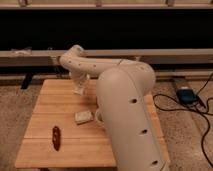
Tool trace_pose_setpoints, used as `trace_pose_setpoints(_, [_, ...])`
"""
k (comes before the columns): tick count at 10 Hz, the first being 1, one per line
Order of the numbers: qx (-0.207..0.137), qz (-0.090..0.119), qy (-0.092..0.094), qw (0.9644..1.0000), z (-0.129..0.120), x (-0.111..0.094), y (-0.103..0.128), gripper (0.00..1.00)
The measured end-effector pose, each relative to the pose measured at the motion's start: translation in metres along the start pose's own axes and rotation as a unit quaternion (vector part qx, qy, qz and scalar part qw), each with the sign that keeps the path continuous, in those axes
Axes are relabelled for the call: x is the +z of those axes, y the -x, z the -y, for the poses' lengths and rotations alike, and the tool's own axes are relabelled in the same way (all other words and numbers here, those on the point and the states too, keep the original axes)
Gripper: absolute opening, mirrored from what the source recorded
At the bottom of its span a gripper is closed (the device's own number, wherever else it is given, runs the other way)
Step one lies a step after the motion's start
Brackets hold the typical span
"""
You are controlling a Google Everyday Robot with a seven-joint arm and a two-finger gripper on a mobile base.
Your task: Place the bottle in the ceramic bowl
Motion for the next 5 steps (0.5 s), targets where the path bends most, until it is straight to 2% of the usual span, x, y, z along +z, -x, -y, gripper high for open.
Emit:
trace_pose_setpoints(3, [0.042,-0.005,0.019,0.9989,-0.048,-0.003,-0.017,0.00])
trace_pose_setpoints(5, [0.072,-0.005,0.035,0.9968,-0.080,-0.004,-0.024,0.02])
